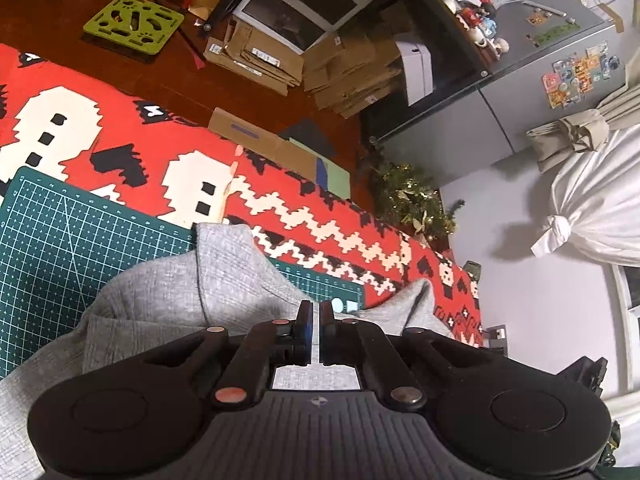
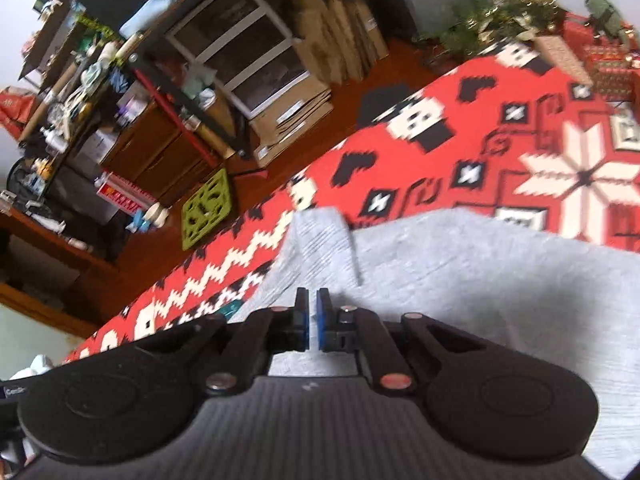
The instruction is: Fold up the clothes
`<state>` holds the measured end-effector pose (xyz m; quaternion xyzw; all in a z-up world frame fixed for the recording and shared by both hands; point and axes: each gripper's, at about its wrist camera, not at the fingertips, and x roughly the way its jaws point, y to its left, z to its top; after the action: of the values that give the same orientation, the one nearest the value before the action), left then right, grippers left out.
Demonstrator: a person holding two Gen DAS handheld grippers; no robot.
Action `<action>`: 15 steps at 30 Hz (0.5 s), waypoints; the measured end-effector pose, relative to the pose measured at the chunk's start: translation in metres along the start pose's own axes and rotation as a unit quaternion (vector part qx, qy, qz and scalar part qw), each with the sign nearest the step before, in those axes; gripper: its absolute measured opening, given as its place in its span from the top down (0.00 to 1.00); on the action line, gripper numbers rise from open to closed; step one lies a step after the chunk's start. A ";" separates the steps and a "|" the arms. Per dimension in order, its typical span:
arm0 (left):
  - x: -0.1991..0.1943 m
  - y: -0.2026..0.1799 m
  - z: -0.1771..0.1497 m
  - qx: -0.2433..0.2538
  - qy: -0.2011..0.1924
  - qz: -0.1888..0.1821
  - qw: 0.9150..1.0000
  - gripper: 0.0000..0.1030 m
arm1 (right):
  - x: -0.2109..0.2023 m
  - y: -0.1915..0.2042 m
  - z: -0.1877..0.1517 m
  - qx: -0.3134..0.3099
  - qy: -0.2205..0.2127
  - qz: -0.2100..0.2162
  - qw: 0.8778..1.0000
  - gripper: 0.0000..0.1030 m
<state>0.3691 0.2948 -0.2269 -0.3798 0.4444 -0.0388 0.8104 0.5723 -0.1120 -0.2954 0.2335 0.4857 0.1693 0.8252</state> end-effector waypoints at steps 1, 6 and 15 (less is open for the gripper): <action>-0.001 0.000 0.000 0.000 -0.001 0.002 1.000 0.99 | 0.005 0.003 -0.001 -0.006 0.007 0.004 1.000 0.96; -0.007 0.000 0.001 0.005 -0.010 0.003 1.000 0.99 | 0.011 0.025 -0.015 -0.033 -0.012 -0.022 0.999 0.97; -0.021 -0.027 -0.012 0.053 -0.033 0.011 0.998 0.99 | -0.061 0.010 -0.030 -0.087 -0.126 -0.012 0.988 0.92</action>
<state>0.3545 0.2775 -0.1987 -0.3325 0.4189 -0.0413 0.8439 0.5167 -0.1277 -0.2586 0.1740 0.3644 0.1703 0.8988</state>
